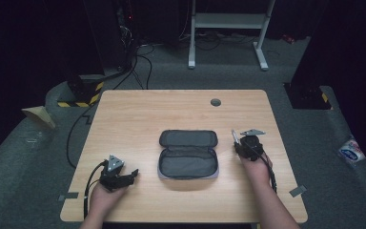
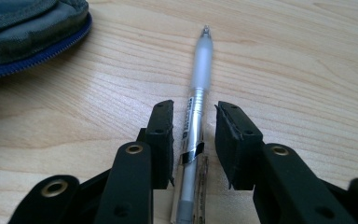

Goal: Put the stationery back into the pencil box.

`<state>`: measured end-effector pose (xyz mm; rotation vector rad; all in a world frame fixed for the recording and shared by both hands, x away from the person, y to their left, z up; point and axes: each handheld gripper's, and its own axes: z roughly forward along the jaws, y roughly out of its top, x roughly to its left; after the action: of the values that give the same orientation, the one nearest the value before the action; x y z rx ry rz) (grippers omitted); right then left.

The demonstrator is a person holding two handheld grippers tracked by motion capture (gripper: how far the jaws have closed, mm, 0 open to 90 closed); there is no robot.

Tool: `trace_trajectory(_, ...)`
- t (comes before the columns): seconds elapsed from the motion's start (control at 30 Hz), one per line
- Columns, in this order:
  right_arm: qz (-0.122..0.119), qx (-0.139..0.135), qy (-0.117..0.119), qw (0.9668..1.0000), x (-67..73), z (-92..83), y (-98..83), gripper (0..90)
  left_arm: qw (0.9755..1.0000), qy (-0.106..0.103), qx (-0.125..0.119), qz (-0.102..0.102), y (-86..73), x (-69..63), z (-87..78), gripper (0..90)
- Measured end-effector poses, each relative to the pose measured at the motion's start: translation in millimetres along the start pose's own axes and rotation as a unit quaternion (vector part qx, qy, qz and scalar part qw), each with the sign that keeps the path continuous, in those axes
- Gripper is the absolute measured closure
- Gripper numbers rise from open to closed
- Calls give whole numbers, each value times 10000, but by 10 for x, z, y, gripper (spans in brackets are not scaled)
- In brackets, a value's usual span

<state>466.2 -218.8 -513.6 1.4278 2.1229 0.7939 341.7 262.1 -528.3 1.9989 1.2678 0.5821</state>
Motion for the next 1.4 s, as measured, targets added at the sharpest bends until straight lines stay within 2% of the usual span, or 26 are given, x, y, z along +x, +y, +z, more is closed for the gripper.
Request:
trace_trajectory(0.4,112,11,88,9999,-4,-4,-7,737,10000,-5,-1,7,2,2,2,290)
trace_trajectory(0.47,76,-18,80,9999,2,-4,-12,768,10000,-6,1,9,2,2,1,290)
trace_trajectory(0.7,28,0,25,10000,36,-10,-9,785,10000,-7,-2,7,2,2,2,290)
trace_trajectory(0.73,-81,-1,-90,9999,54,-20,-6,786,10000,-5,0,8,2,2,2,290)
trace_trajectory(0.77,-81,-1,-90,9999,54,-20,-6,786,10000,-5,1,9,2,2,1,290)
trace_trajectory(0.87,-68,-94,-77,9999,60,-66,6,786,10000,-6,2,9,2,2,1,290)
trace_trajectory(1.13,-228,-267,6,9994,122,-201,32,786,10000,-3,2,19,2,3,1,290)
trace_trajectory(1.4,-167,-341,45,9993,120,-305,56,786,10000,-1,-10,-12,1,-2,3,290)
